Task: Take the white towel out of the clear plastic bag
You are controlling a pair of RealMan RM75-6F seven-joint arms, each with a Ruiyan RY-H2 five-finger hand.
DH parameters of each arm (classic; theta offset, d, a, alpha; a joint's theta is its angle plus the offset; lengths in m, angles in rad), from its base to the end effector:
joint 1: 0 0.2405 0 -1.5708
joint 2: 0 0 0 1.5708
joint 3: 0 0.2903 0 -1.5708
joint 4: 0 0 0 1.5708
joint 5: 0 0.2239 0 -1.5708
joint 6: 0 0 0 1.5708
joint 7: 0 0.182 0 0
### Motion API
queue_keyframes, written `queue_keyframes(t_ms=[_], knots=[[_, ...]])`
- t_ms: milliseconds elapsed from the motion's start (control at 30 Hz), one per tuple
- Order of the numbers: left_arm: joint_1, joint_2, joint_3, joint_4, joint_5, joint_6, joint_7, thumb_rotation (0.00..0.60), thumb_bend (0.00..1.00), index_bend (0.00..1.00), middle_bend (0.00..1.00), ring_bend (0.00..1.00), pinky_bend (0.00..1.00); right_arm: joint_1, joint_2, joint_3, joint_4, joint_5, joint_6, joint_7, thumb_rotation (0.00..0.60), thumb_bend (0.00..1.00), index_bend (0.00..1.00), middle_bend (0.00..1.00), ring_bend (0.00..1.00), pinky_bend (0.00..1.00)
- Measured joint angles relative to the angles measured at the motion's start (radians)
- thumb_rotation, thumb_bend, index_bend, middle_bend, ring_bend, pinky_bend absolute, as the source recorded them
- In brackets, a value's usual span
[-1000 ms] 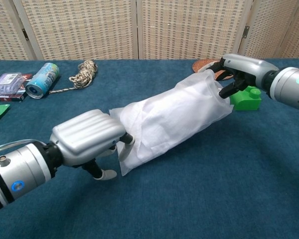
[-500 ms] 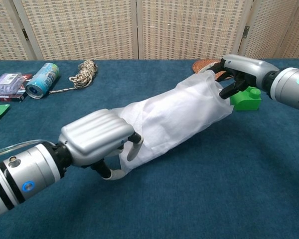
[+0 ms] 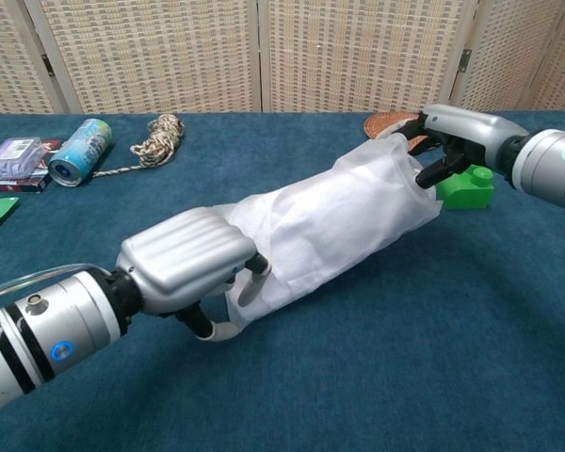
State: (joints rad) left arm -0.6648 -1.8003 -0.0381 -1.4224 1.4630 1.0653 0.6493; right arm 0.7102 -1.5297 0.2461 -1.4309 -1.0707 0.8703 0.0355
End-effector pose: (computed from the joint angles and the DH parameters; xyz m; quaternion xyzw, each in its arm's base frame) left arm -0.1124 0.3039 -0.1318 -0.8348 -0.1788 -0.3756 0.3606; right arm -0.1856 -0.4214 -0.0316 0.6398 -0.5331 0.4235 0.3566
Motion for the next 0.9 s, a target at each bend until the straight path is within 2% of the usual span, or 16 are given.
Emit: queue_keyframes(t_ms=[667, 900], knots=[[-0.002, -0.022, 0.000, 0.033, 0.022, 0.015, -0.005, 0.600, 0.22, 0.62, 1.00, 1.00, 1.00, -0.002, 0.002, 0.001, 0.003, 0.006, -0.002, -0.001, 0.600, 0.62, 0.74, 0.14, 0.00, 0.15], [-0.004, -0.027, 0.000, 0.036, 0.023, 0.011, -0.002, 0.600, 0.22, 0.67, 1.00, 1.00, 1.00, -0.003, -0.001, -0.001, 0.006, 0.007, -0.006, 0.002, 0.600, 0.62, 0.74, 0.14, 0.00, 0.15]])
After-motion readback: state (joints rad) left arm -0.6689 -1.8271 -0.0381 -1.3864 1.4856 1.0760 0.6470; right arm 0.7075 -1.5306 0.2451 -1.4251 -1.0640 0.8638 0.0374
